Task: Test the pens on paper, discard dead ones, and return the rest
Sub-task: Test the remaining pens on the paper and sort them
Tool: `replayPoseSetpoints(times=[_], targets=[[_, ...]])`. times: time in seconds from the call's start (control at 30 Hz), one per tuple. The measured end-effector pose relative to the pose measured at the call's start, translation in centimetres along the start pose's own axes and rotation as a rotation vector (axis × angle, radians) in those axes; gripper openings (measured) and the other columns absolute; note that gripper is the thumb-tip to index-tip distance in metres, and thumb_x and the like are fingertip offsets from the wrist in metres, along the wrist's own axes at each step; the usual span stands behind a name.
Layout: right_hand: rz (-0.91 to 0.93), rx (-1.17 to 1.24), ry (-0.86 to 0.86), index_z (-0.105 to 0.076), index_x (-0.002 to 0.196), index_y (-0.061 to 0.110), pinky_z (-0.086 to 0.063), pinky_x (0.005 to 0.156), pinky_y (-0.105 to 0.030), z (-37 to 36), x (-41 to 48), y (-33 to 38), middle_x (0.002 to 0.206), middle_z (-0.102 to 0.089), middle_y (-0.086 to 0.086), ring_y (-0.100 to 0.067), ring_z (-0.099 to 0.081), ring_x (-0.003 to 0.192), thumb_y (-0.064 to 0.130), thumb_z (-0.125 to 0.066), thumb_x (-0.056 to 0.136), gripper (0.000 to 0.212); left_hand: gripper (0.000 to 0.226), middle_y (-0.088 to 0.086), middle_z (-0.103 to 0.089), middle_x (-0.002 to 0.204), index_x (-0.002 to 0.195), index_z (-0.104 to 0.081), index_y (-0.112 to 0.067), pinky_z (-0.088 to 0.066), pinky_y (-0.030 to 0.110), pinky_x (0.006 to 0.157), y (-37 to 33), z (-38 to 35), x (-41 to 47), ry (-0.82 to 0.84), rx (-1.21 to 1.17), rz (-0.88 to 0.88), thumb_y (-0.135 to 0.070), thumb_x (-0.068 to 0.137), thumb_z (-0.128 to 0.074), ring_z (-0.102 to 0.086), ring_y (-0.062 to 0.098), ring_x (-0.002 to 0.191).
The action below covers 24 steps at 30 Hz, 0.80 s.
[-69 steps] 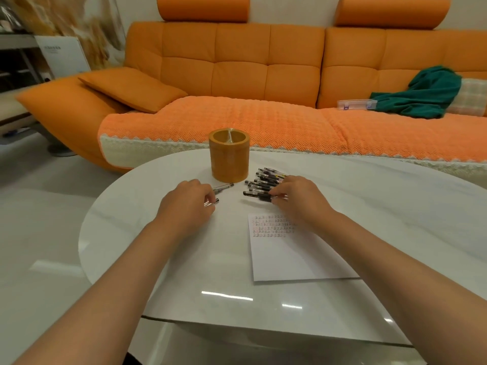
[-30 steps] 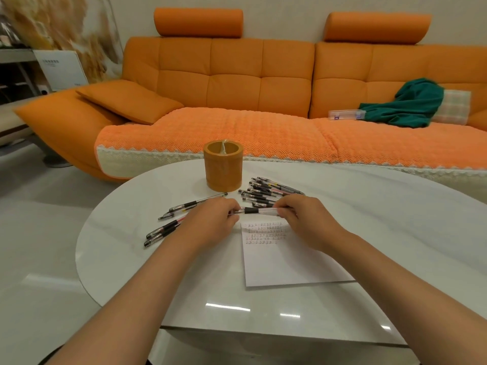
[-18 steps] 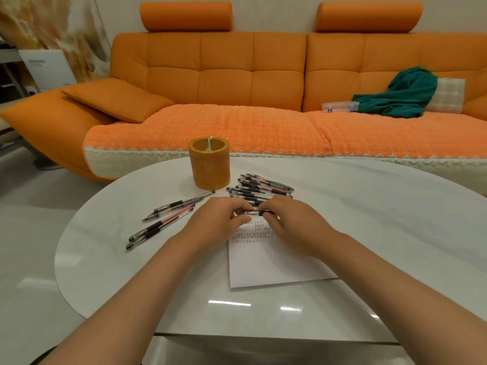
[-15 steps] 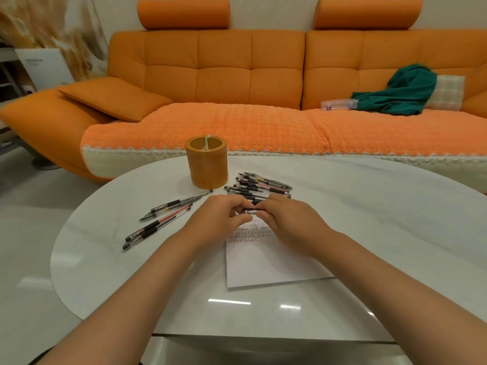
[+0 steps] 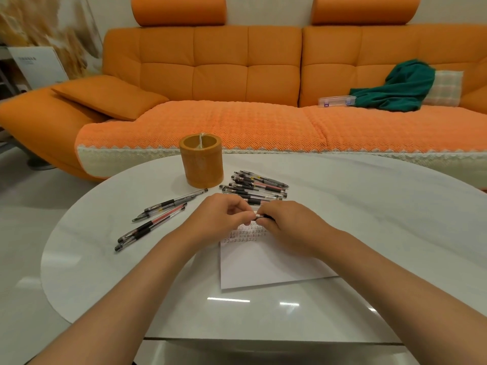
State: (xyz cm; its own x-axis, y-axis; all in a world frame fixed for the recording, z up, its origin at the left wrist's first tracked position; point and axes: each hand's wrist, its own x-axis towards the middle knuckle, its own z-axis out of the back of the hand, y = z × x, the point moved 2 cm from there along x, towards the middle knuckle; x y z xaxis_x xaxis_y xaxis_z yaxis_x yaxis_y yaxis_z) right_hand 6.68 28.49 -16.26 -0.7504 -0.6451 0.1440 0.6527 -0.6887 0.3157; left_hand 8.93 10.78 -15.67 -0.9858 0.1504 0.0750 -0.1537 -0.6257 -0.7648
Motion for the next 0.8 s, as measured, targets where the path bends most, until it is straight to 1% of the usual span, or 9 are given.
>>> replayPoseSetpoints(times=[0.1, 0.2, 0.43, 0.5, 0.57, 0.6, 0.67, 0.73, 0.8], targets=[[0.020, -0.072, -0.005, -0.054, 0.085, 0.023, -0.043, 0.064, -0.037, -0.1, -0.1, -0.1, 0.078, -0.052, 0.009, -0.018, -0.051, 0.075, 0.034, -0.044, 0.103, 0.023, 0.004, -0.016, -0.068, 0.067, 0.088, -0.074, -0.025, -0.042, 0.011, 0.055, -0.1, -0.4, -0.1, 0.010, 0.036, -0.010, -0.028, 0.090, -0.072, -0.059, -0.005, 0.060], [0.039, -0.165, -0.065, -0.051, 0.086, 0.027, -0.033, 0.053, -0.032, 0.0, -0.1, -0.2, 0.073, -0.051, 0.010, -0.017, -0.050, 0.069, 0.040, -0.042, 0.103, 0.023, 0.004, -0.014, -0.067, 0.069, 0.088, -0.073, -0.027, -0.045, 0.015, 0.058, -0.1, -0.5, -0.1, 0.005, 0.053, -0.018, -0.029, 0.091, -0.071, -0.059, -0.003, 0.062], [-0.022, -0.153, -0.040, -0.061, 0.107, 0.038, -0.041, 0.058, -0.030, 0.3, 0.1, -0.1, 0.070, -0.056, 0.012, -0.014, -0.054, 0.071, 0.055, -0.041, 0.100, 0.027, 0.004, -0.016, -0.065, 0.070, 0.087, -0.071, -0.031, -0.045, 0.019, 0.060, 0.2, 0.3, -0.2, 0.012, 0.078, -0.014, -0.032, 0.091, -0.071, -0.059, 0.000, 0.065], [-0.053, -0.124, -0.012, -0.055, 0.125, 0.039, -0.043, 0.063, -0.031, 0.1, 0.1, -0.2, 0.070, -0.053, 0.016, -0.013, -0.057, 0.078, 0.058, -0.042, 0.098, 0.036, 0.004, -0.015, -0.065, 0.074, 0.088, -0.071, -0.033, -0.046, 0.022, 0.063, 0.4, 0.6, -0.2, 0.008, 0.119, -0.012, -0.034, 0.091, -0.070, -0.059, 0.002, 0.069], [-0.062, -0.093, -0.002, -0.039, 0.142, 0.036, -0.037, 0.062, -0.031, 0.0, -0.2, -0.2, 0.076, -0.045, 0.021, -0.010, -0.052, 0.077, 0.047, -0.043, 0.100, 0.044, 0.004, -0.017, -0.062, 0.076, 0.088, -0.069, -0.033, -0.043, 0.020, 0.062, 0.5, 0.9, -0.2, -0.005, 0.161, 0.009, -0.034, 0.092, -0.069, -0.056, 0.002, 0.069], [-0.059, -0.049, -0.005, -0.035, 0.142, 0.035, -0.035, 0.059, -0.031, 0.0, -0.4, -0.2, 0.078, -0.044, 0.022, -0.010, -0.049, 0.072, 0.036, -0.041, 0.101, 0.042, 0.004, -0.017, -0.061, 0.076, 0.088, -0.068, -0.033, -0.040, 0.019, 0.061, 0.6, 1.1, -0.2, -0.011, 0.182, 0.019, -0.033, 0.092, -0.069, -0.054, 0.000, 0.067], [-0.046, 0.070, -0.022, -0.035, 0.127, 0.034, -0.035, 0.057, -0.037, 0.1, -0.7, -0.5, 0.077, -0.050, 0.013, -0.016, -0.048, 0.067, 0.016, -0.037, 0.098, 0.034, 0.005, -0.018, -0.060, 0.078, 0.088, -0.066, -0.032, -0.038, 0.018, 0.059, 0.8, 1.3, -0.1, -0.008, 0.225, 0.032, -0.031, 0.092, -0.069, -0.052, -0.001, 0.065], [-0.048, 0.194, -0.051, -0.042, 0.108, 0.030, -0.039, 0.062, -0.041, 0.4, -0.7, -0.6, 0.083, -0.055, 0.001, -0.020, -0.050, 0.073, 0.005, -0.037, 0.095, 0.028, 0.004, -0.018, -0.063, 0.085, 0.089, -0.066, -0.032, -0.040, 0.020, 0.061, 0.9, 1.2, -0.1, 0.017, 0.254, 0.048, -0.030, 0.091, -0.069, -0.055, 0.002, 0.070], [-0.067, 0.315, -0.093, -0.055, 0.093, 0.028, -0.040, 0.064, -0.030, 0.5, -0.5, -0.8, 0.088, -0.058, 0.006, -0.008, -0.053, 0.076, 0.000, -0.040, 0.095, 0.031, 0.006, -0.017, -0.064, 0.089, 0.089, -0.066, -0.032, -0.040, 0.017, 0.060, 0.9, 1.0, -0.1, 0.042, 0.288, 0.056, -0.029, 0.090, -0.070, -0.058, 0.003, 0.074]])
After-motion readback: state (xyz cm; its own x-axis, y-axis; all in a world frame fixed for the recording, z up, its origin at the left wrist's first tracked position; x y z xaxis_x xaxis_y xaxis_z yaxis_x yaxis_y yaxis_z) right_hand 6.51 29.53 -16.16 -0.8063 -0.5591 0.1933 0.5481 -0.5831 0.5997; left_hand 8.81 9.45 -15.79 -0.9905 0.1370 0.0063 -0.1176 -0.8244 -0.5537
